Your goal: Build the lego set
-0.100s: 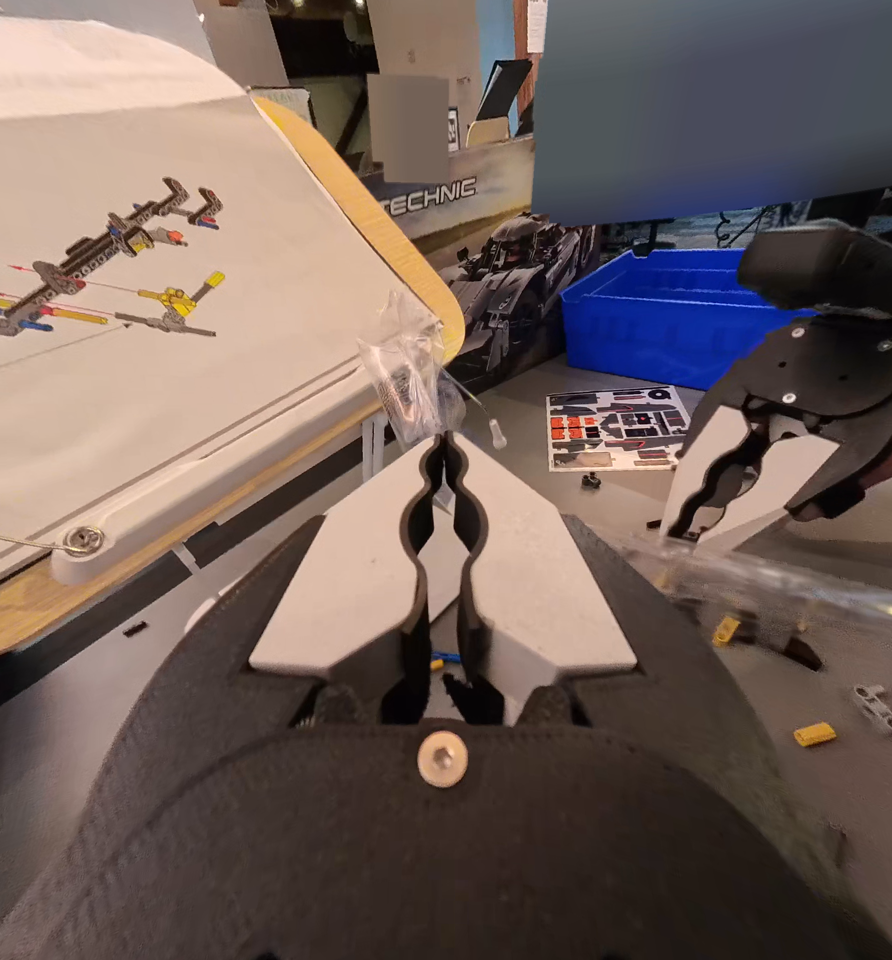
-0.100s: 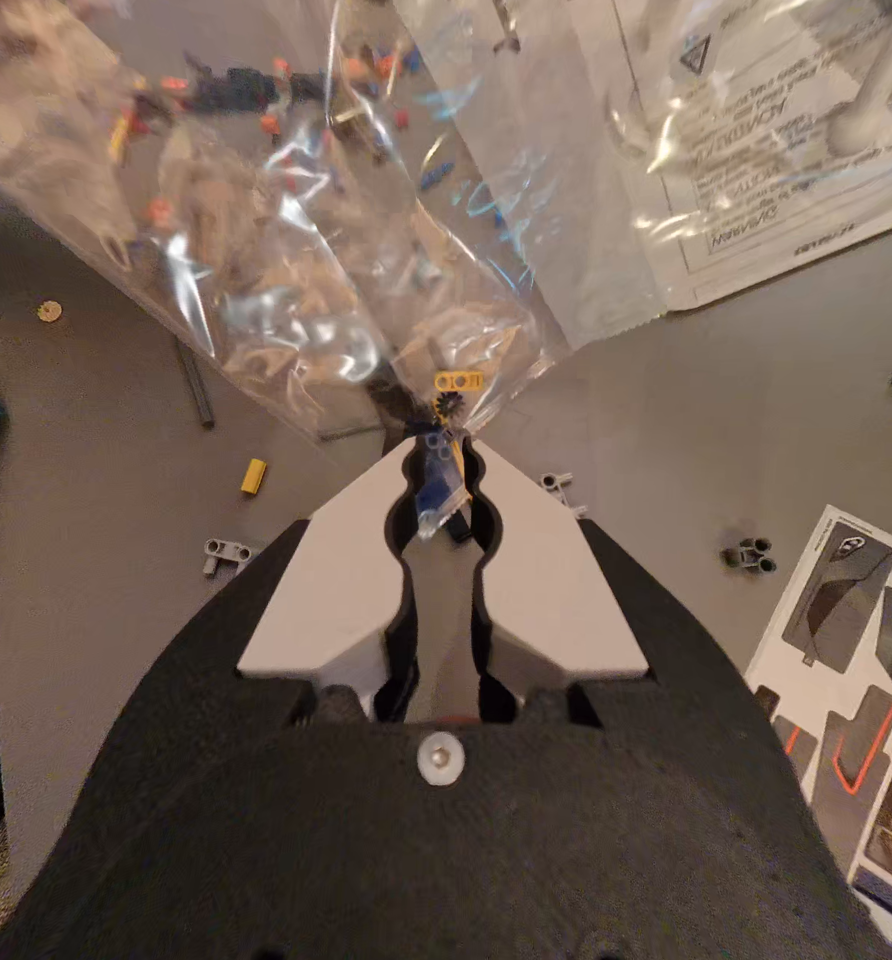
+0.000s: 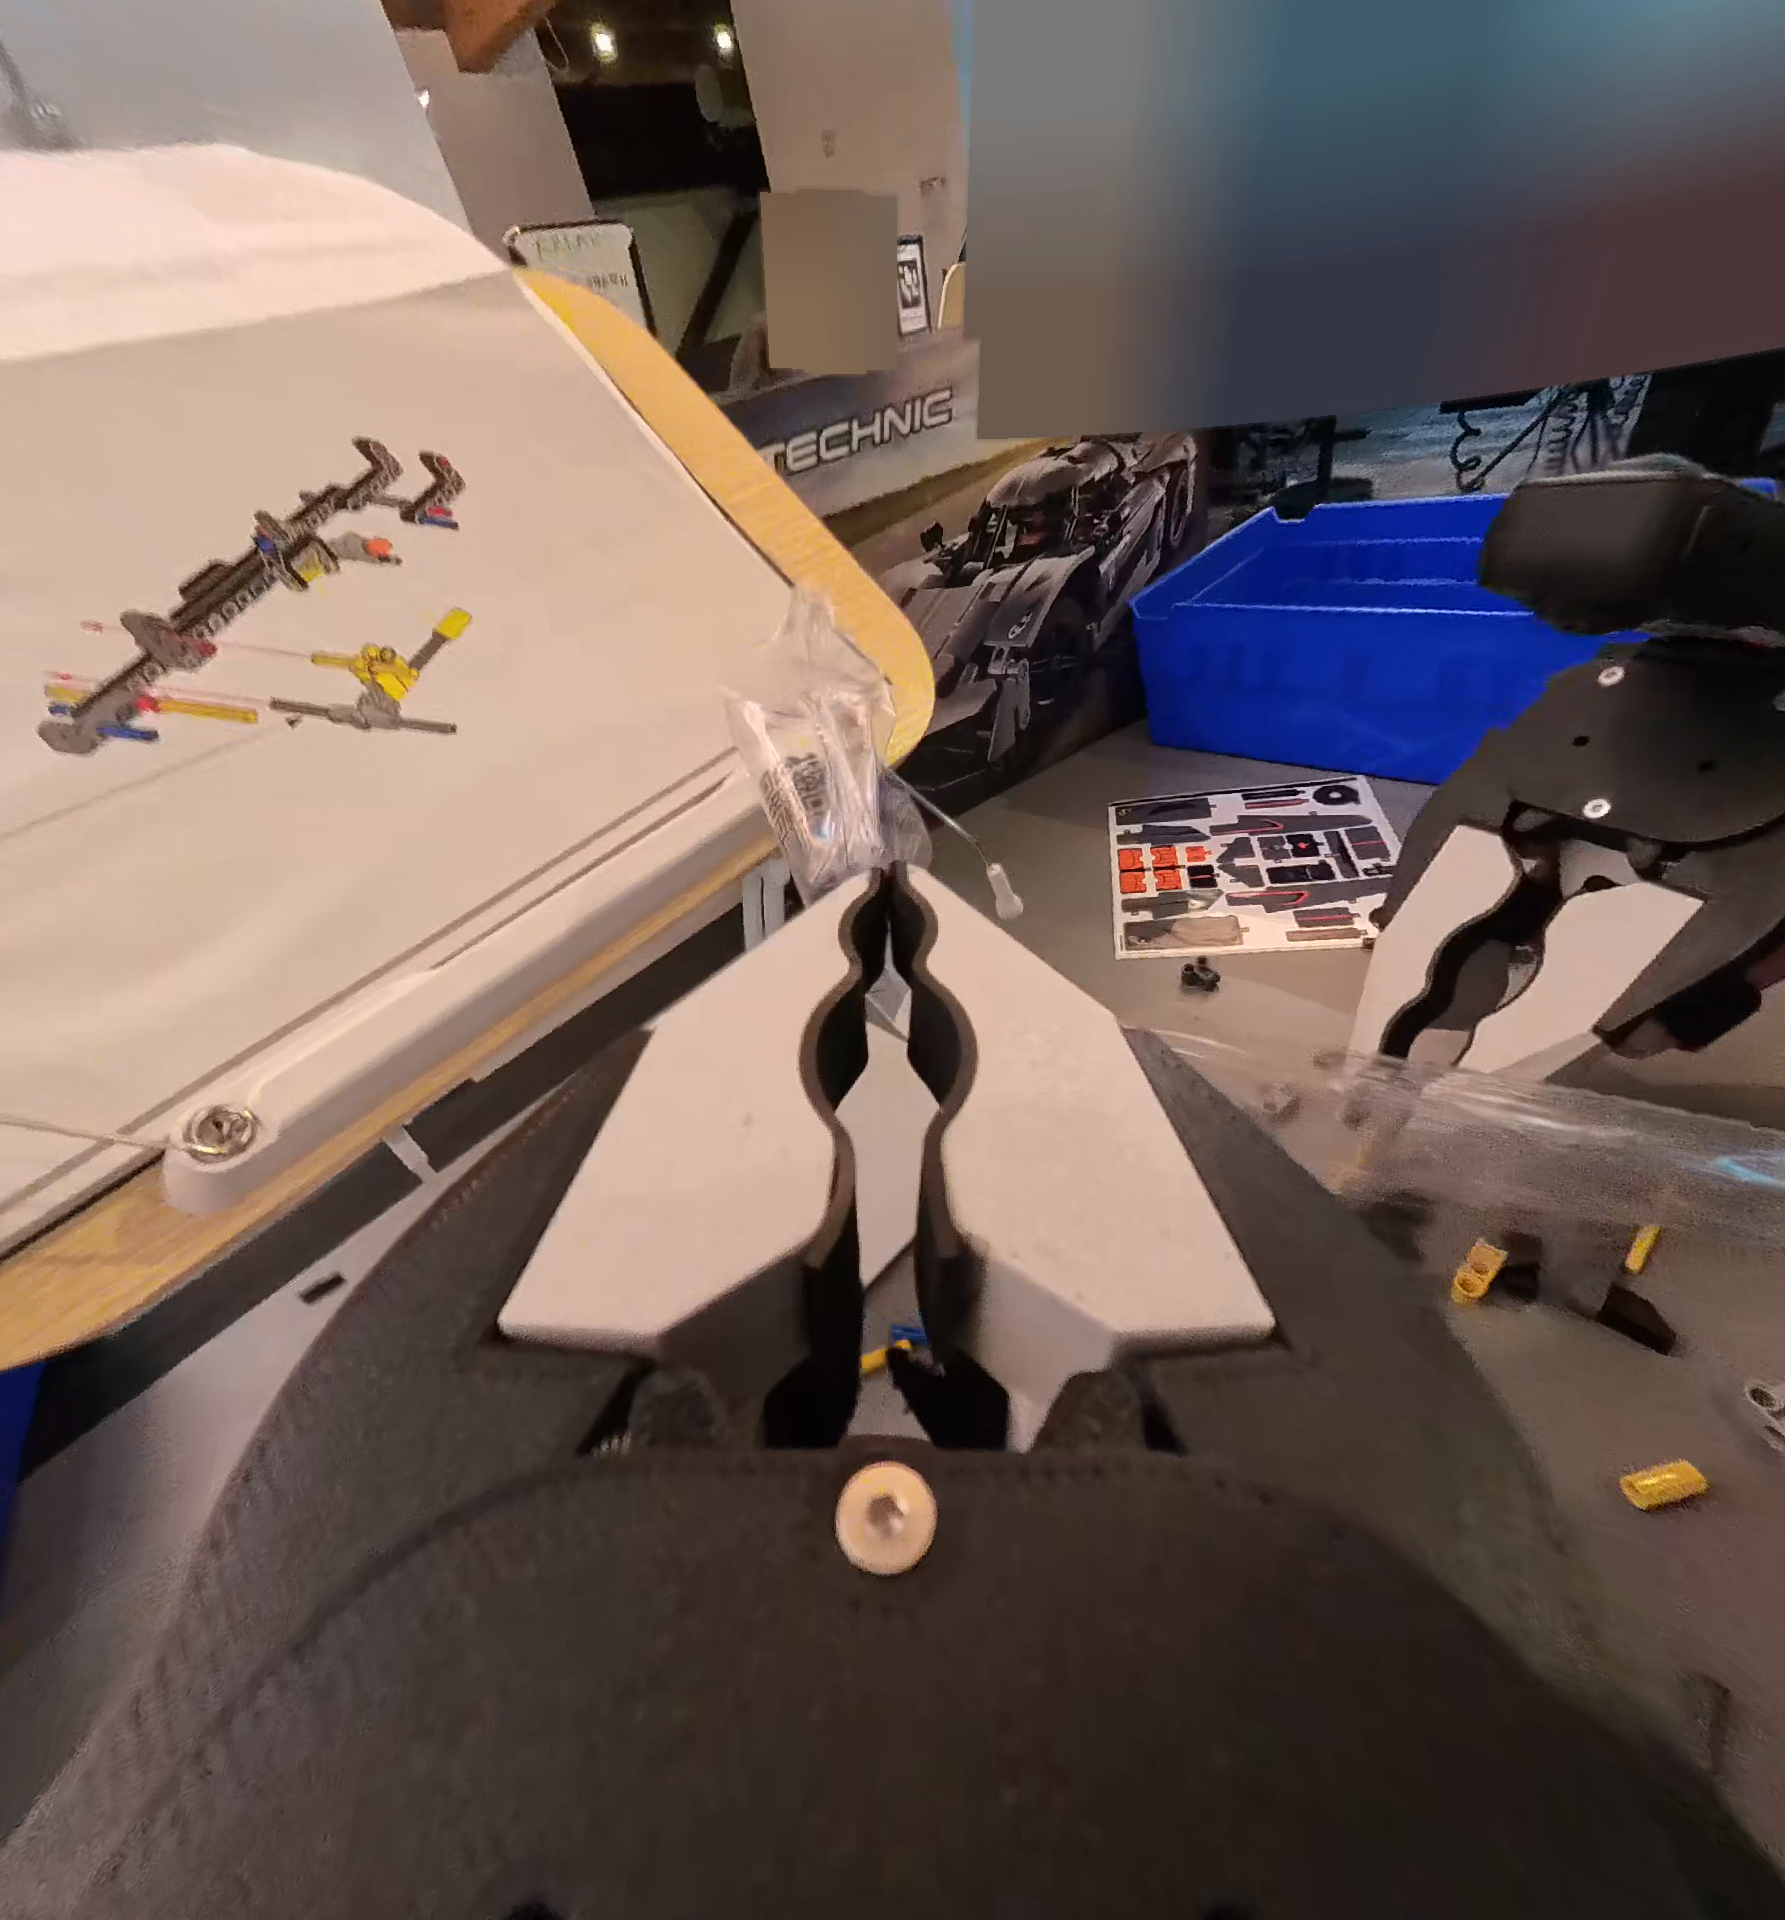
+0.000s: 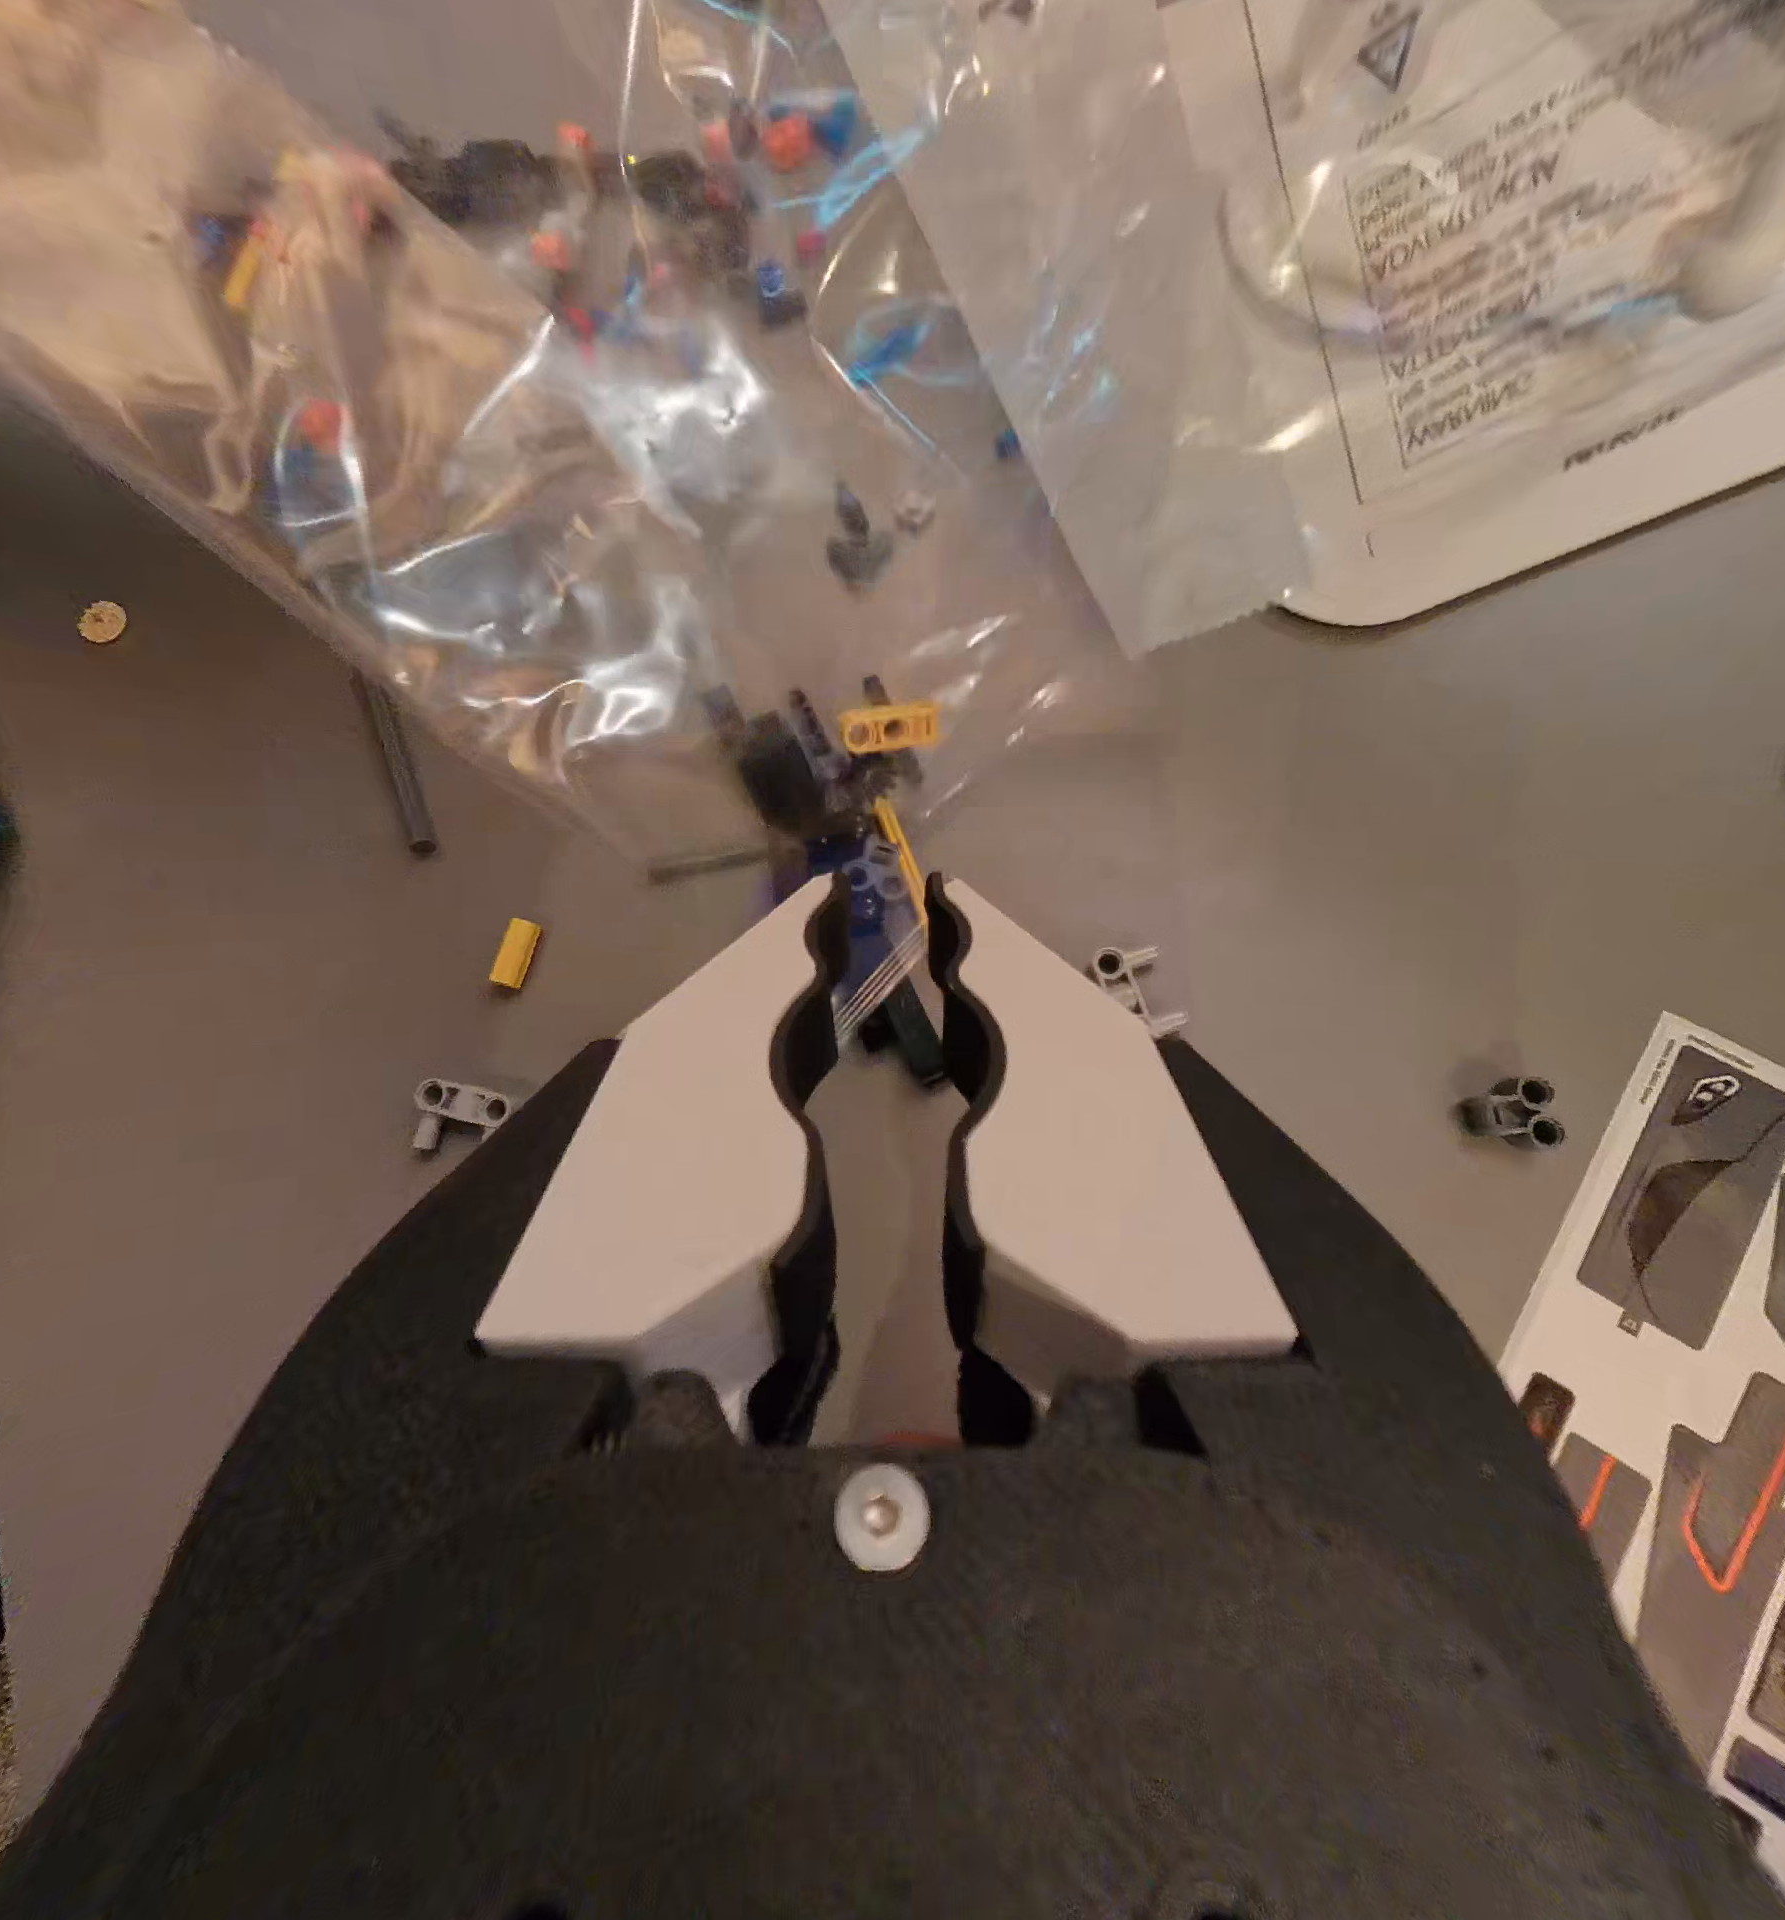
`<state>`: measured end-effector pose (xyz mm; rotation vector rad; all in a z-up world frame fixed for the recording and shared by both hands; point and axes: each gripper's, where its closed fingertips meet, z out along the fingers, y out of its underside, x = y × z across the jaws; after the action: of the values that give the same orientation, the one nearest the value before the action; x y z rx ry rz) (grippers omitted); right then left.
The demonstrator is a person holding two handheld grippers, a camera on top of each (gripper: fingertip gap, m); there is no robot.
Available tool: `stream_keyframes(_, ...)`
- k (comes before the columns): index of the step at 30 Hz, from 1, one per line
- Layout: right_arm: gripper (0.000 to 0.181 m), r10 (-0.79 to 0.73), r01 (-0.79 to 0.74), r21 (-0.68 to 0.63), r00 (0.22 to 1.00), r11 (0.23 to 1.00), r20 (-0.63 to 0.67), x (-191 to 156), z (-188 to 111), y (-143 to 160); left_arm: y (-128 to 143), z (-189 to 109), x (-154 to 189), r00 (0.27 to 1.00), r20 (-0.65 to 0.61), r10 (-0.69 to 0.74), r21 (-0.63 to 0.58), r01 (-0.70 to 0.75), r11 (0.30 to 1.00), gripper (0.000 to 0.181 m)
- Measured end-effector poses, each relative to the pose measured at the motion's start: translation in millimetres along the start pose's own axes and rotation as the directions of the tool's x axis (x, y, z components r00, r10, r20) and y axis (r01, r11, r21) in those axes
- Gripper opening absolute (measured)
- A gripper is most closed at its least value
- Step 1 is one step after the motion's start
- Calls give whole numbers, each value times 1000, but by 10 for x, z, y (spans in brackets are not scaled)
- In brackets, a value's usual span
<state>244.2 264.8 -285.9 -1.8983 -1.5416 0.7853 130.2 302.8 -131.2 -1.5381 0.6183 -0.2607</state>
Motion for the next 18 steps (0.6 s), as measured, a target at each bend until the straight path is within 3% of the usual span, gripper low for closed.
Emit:
stream_keyframes(8, 13, 13, -12, 46, 1000, 999, -21, 10, -56, -59, -99, -64, 90, 996, 25, 91, 20, -92, 996, 0)
stream_keyframes(12, 25, 50, -45, 92, 997, 995, -62, 139, -72, -188, -218, -133, 167, 992, -2, 124, 60, -124, 991, 0)
stream_keyframes(18, 45, 178, -184, 132, 982, 974, 58, 282, 134, -384, -345, -184, 290, 986, -55, 155, 123, -147, 981, 0)
